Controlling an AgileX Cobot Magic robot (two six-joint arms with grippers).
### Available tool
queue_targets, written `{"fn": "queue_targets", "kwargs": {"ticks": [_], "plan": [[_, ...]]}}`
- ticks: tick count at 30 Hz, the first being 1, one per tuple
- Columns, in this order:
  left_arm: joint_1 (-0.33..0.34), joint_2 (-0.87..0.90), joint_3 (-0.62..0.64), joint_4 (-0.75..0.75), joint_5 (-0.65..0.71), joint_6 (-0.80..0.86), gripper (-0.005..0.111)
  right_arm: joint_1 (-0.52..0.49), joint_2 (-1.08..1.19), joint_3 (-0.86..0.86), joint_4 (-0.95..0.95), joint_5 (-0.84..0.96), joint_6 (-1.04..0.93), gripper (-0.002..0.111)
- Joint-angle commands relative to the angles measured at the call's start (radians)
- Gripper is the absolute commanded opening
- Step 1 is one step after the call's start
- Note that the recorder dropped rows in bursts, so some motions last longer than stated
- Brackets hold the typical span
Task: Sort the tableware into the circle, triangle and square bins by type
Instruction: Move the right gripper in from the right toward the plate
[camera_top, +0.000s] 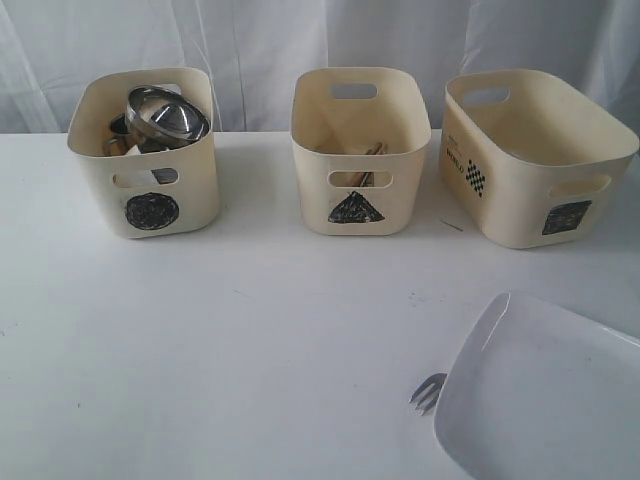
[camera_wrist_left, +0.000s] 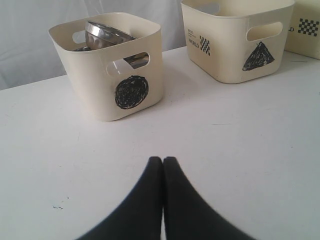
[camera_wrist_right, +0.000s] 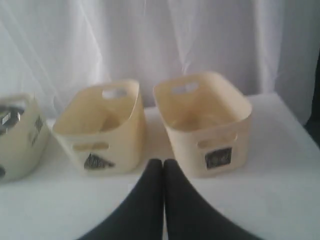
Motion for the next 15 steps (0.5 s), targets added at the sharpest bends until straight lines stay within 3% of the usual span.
{"fn": "queue_targets", "kwargs": {"ticks": [1,9,15], "plan": [[0.002,-0.005,0.004,-0.006,0.003,0.000,0.000,-0.001,0.266,-0.144,0.222,0.193,-0.287,0.000],[0.002,-0.005,0.004,-0.006,0.003,0.000,0.000,0.015,0.659,-0.290,0.285,0.265,-0.532,0.000],[0.002,-0.005,0.004,-0.006,0.003,0.000,0.000,0.146,0.960,-0.352,0.251,0.201,-0.530,0.000]]}}
